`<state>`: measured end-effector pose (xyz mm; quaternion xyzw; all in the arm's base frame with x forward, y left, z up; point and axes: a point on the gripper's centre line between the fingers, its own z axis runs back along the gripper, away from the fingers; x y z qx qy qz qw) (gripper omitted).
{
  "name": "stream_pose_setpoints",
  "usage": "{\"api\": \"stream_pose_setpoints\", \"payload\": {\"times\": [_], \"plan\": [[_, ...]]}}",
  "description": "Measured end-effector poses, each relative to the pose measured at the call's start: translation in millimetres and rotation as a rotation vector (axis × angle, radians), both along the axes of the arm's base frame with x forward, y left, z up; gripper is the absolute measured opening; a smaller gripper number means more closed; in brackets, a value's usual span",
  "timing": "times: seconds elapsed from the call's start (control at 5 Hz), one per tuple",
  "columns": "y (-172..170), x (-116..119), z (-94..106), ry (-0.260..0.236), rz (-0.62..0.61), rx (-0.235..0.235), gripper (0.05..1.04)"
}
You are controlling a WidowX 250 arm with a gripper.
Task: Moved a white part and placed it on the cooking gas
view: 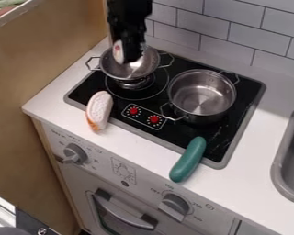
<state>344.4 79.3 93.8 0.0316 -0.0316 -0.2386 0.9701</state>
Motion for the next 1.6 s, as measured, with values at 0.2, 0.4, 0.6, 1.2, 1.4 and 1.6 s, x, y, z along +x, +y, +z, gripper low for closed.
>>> {"api": "stream_pose_setpoints", "payload": {"times": [0.2,0.4,0.6,1.2,1.4,1.6], "plan": [[-12.7,-16.3,22.4,0.041,0.023,-0.003,0.48],[-30.9,-39.3,26.6,0.049,0.058,-0.038,0.48],[-56.3,-54.4,9.6,0.024,0.109,-0.064,0.48],[-95.6,-63.9,-49.6,-0.07,0.167,-0.029,0.48],[-90.4,-66.4,-51.7,-0.063,0.144,-0.012,0.48],[-80.2,-72.6,-54.7,-0.037,0.134,-0.003,0.48]]}}
